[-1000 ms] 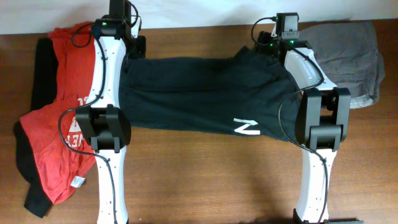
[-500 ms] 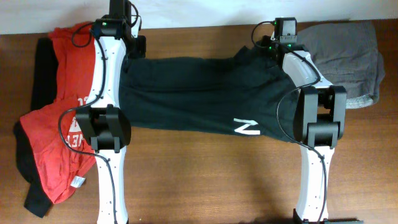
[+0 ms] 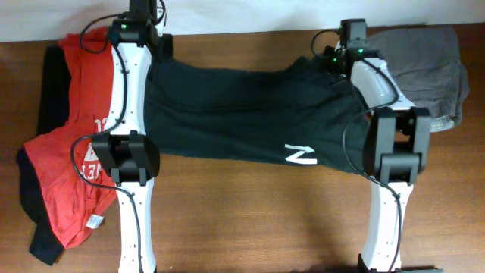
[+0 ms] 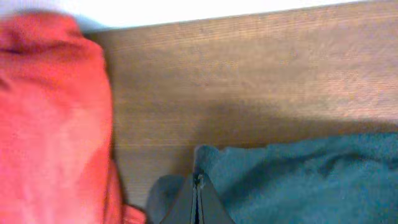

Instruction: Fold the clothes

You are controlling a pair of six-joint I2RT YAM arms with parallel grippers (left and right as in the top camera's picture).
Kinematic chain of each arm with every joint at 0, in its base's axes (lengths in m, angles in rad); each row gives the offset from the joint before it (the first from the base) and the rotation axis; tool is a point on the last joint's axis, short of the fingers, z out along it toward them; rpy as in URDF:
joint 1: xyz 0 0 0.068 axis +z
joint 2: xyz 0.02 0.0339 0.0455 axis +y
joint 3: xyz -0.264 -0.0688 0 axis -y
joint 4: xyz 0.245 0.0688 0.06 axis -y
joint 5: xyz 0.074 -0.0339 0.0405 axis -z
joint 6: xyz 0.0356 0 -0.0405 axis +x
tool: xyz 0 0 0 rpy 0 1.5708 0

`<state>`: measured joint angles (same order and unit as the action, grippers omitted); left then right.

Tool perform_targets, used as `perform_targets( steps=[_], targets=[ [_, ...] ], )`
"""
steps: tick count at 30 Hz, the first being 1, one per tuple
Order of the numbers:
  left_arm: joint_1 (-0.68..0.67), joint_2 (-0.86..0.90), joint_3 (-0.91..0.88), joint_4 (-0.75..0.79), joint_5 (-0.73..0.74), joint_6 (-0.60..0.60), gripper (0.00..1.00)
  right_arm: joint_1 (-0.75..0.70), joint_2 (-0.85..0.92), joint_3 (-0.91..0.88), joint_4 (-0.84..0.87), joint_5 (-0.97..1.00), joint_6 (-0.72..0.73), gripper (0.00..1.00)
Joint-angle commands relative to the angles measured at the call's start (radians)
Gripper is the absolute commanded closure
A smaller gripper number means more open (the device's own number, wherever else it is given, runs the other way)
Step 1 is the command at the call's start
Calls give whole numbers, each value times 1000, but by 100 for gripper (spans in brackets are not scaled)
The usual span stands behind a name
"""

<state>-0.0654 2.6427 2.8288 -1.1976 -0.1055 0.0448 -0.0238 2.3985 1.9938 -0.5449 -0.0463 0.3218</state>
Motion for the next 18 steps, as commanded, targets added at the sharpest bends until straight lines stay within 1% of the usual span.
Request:
perform_targets(
  steps=[1, 6, 10, 12, 18],
  targets=[
    [3, -6, 125, -29, -43, 5, 99, -33, -143, 39, -45, -89, 1, 96],
    [3, -6, 208, -120, -60, 5, 99, -75, -242, 39, -176, -162, -12, 96],
    [3, -6, 212, -202, -60, 5, 99, -97, -309, 39, -309, -172, -30, 96],
    [3, -6, 212, -263, -61, 5, 99, -103, -340, 39, -404, -185, -53, 96],
    [3, -6, 212, -409, -157, 5, 99, -104, -380, 39, -654, -186, -88, 96]
  ],
)
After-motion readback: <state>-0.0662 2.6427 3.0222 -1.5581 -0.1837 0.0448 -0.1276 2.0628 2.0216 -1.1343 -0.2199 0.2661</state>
